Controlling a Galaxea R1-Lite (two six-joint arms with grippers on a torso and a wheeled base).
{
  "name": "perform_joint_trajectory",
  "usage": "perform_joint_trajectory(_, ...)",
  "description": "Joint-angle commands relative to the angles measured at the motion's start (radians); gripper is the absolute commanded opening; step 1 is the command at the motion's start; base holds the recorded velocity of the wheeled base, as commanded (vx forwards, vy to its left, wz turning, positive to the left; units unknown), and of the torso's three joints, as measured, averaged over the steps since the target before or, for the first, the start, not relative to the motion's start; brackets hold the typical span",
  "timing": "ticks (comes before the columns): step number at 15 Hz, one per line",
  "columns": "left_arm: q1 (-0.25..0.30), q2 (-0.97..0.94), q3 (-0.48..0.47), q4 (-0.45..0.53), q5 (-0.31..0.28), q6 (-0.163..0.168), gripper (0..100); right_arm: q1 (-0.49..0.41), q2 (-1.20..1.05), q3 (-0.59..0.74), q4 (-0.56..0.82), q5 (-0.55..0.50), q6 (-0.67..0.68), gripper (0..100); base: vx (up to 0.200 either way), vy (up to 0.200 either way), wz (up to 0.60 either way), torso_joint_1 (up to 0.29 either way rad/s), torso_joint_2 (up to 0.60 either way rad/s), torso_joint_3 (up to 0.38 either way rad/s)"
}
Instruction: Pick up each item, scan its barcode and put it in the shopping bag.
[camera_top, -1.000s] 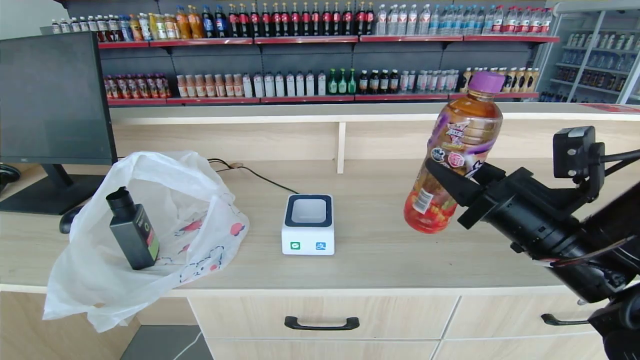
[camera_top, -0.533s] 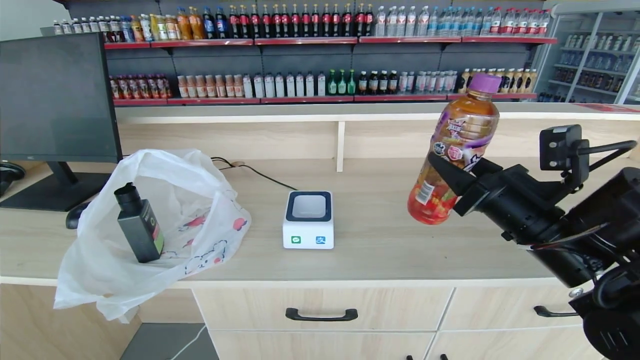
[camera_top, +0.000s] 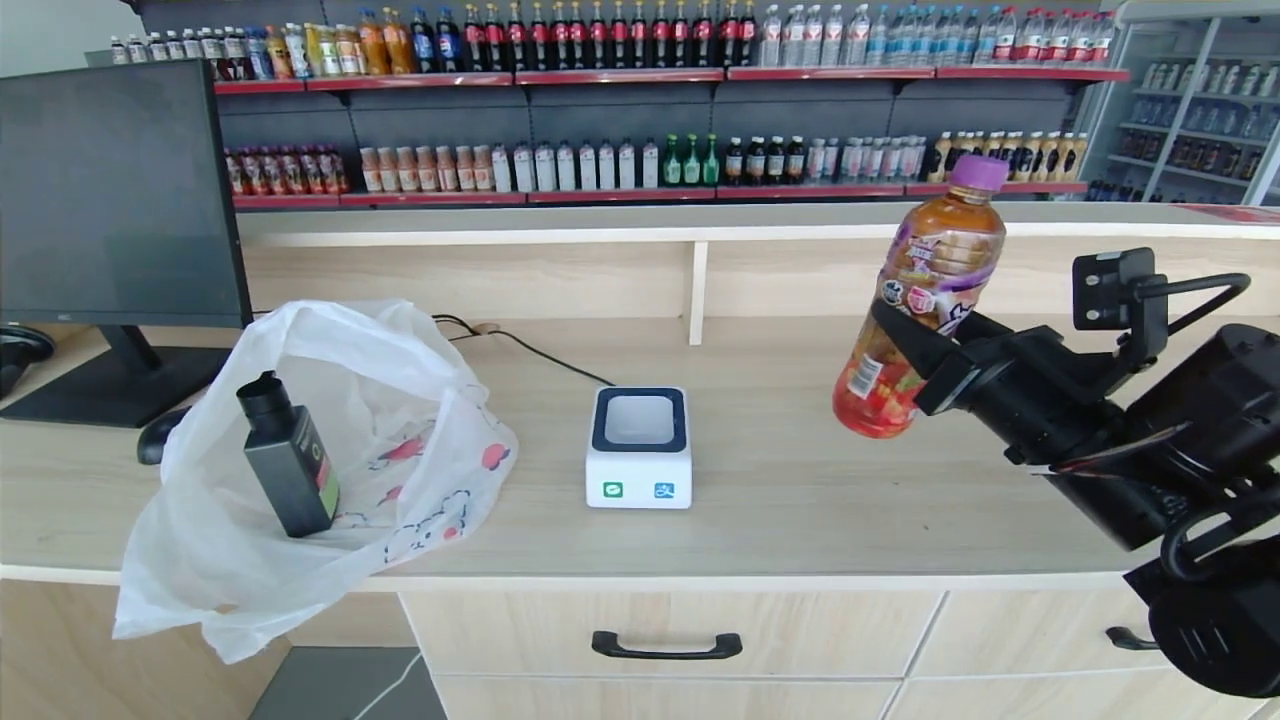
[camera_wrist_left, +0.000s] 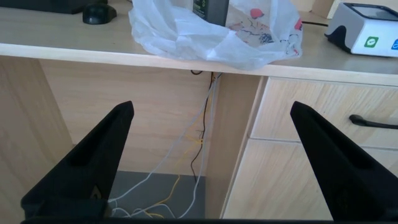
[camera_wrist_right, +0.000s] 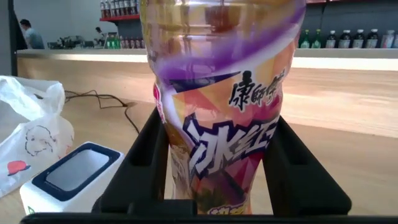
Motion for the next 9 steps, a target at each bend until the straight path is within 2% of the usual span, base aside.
perform_joint_trajectory(1,0.000,0.000,0.000,0.000,0.000,-0.001,100,-0.009,-0.007,-0.004,-0.005,0.001,0.000,0,0.000,0.200,0.00,0.017,0.02,-0.002)
perform_joint_trajectory(9,0.000,0.000,0.000,-0.002,0.000,-0.005,100,-0.034,-0.007,-0.016,-0.005,0.001,0.000,0,0.000,0.200,0.00,0.001,0.00,0.005)
